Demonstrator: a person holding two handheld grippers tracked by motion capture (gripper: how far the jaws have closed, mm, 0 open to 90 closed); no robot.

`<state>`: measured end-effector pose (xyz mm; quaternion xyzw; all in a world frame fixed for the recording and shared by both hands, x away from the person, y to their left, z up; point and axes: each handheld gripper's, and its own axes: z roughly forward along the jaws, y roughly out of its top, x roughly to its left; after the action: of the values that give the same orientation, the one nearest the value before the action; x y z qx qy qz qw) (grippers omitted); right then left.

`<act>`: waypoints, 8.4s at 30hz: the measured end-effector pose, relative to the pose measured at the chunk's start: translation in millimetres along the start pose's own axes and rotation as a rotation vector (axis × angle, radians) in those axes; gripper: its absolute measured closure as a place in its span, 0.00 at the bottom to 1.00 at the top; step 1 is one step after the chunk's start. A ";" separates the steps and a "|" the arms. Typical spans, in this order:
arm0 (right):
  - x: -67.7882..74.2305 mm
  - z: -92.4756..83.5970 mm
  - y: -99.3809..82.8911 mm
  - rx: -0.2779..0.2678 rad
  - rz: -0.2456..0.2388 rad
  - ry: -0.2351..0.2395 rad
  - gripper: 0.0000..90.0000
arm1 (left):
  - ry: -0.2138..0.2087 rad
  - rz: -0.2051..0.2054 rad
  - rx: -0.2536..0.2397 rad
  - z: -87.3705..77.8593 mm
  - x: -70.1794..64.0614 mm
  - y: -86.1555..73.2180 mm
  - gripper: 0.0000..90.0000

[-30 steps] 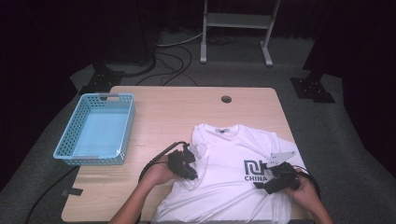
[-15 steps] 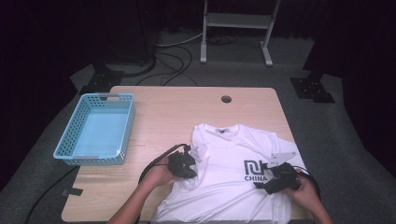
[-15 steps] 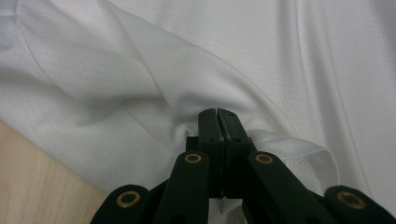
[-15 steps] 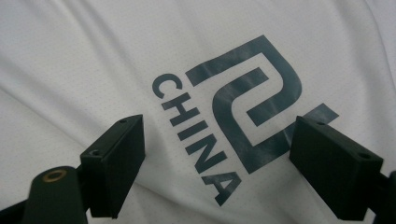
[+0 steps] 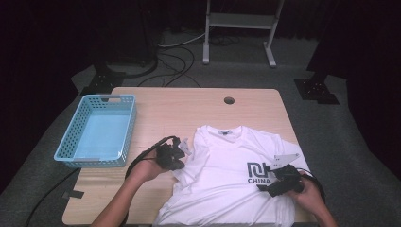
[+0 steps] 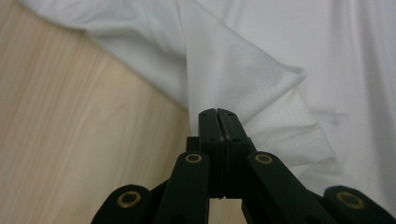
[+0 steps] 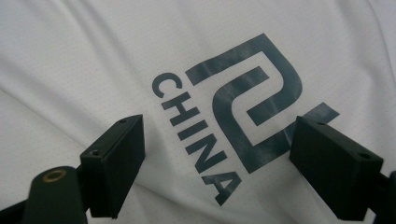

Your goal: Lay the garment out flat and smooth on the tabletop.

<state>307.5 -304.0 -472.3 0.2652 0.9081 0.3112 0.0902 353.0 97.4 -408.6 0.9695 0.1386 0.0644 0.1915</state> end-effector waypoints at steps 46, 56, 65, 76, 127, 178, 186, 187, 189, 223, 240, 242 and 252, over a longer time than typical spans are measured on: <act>-4.0 -13.8 6.3 0.073 0.060 -0.098 0.14 | 0.033 -0.168 -0.013 -15.8 13.1 -26.6 0.58; -19.9 -15.4 1.8 0.097 0.189 -0.193 0.14 | -0.017 -0.229 -0.029 25.0 -5.7 -5.1 0.19; -38.7 -9.1 3.2 0.144 0.313 -0.253 0.13 | 0.036 -0.291 -0.007 47.7 -9.0 -8.0 0.08; -51.5 -3.6 2.5 0.103 0.315 -0.213 0.09 | 0.084 -0.316 -0.057 49.4 7.7 -20.0 0.04; -150.3 32.5 75.3 0.165 0.519 -0.292 0.06 | 0.136 -0.407 -0.187 61.4 104.9 7.4 0.04; -209.2 53.9 100.8 0.167 0.543 -0.300 0.06 | 0.215 -0.522 -0.183 84.9 148.2 39.6 0.05; -154.3 21.7 77.1 0.100 0.417 -0.250 0.04 | 0.215 -0.449 -0.221 60.2 104.9 23.5 0.05; -145.5 20.6 73.9 0.099 0.403 -0.249 0.04 | 0.214 -0.438 -0.221 57.2 98.4 21.9 0.05; -128.4 19.6 67.8 0.094 0.381 -0.251 0.05 | 0.217 -0.417 -0.212 52.5 84.9 18.4 0.05; -67.1 20.9 26.9 0.051 0.347 -0.239 0.04 | 0.189 -0.446 -0.207 51.6 -0.8 -35.1 0.06; -62.3 11.8 27.3 0.067 0.336 -0.232 0.05 | 0.199 -0.305 -0.264 43.3 52.8 -18.4 0.05; -65.1 9.4 27.4 0.067 0.336 -0.236 0.05 | 0.191 -0.288 -0.273 48.9 74.3 -13.6 0.05; -75.2 11.4 22.7 0.067 0.377 -0.229 0.05 | 0.147 -0.265 -0.305 67.5 131.1 2.8 0.05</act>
<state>384.3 -323.4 -467.6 0.4666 0.8362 0.2601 0.1240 490.6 109.5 -460.0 0.8953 0.2672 0.1292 0.3322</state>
